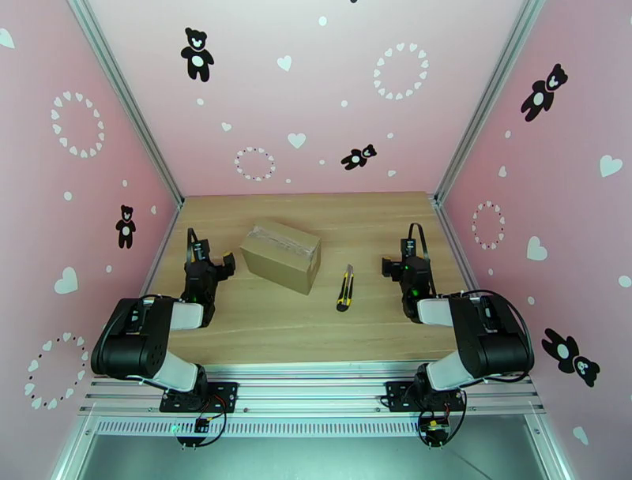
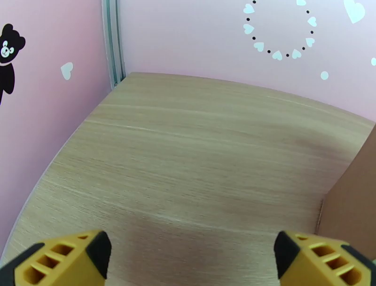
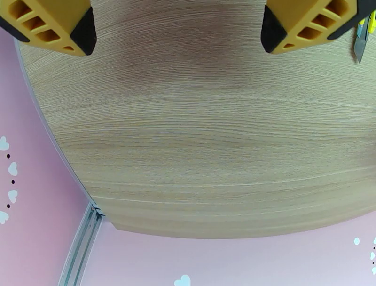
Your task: Unpack the express box
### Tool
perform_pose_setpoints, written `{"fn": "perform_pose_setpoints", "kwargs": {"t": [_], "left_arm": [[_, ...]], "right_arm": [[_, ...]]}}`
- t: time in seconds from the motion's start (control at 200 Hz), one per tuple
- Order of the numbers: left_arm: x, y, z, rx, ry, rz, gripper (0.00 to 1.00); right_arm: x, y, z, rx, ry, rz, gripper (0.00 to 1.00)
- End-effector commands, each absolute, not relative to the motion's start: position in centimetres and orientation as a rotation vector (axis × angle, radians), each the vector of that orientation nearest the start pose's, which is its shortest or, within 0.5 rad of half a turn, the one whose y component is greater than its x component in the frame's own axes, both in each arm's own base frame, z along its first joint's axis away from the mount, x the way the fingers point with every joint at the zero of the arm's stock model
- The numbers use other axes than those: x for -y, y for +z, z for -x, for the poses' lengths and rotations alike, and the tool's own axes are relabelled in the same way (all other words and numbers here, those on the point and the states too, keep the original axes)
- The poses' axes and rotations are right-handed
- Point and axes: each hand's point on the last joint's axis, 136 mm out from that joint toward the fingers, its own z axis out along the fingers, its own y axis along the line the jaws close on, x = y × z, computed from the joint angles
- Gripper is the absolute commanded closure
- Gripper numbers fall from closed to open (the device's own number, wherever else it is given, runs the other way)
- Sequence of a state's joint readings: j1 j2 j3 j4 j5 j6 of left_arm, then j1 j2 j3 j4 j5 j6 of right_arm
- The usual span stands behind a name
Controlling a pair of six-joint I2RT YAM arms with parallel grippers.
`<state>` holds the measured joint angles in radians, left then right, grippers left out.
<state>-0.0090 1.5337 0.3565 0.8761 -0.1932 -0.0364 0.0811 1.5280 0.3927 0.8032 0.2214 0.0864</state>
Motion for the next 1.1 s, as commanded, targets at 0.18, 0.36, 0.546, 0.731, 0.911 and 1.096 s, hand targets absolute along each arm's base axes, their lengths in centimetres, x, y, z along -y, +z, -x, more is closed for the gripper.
{"fn": "perform_pose_setpoints", "kwargs": {"t": [0.18, 0.36, 0.546, 0.731, 0.911, 1.096], "left_arm": [[-2.7, 11.3, -39.6, -1.829, 0.141, 0.140, 0.02], [-2.7, 11.2, -39.6, -1.830, 0.140, 0.140, 0.02], [-2.7, 11.2, -39.6, -1.831, 0.142, 0.139, 0.02], [-2.8, 11.2, -39.6, -1.831, 0.143, 0.139, 0.02], [-2.8, 11.3, -39.6, -1.829, 0.141, 0.140, 0.07], [-5.2, 13.7, -38.0, -1.804, 0.284, 0.301, 0.18]], "right_arm": [[0.6, 10.7, -39.9, -1.870, -0.096, -0.156, 0.01], [0.6, 10.7, -39.9, -1.870, -0.095, -0.156, 0.01], [0.6, 10.6, -40.0, -1.874, -0.095, -0.156, 0.01], [0.6, 10.5, -40.0, -1.875, -0.095, -0.156, 0.01], [0.6, 10.6, -40.0, -1.873, -0.094, -0.156, 0.01], [2.1, 11.9, -39.9, -1.912, -0.207, -0.247, 0.10]]}}
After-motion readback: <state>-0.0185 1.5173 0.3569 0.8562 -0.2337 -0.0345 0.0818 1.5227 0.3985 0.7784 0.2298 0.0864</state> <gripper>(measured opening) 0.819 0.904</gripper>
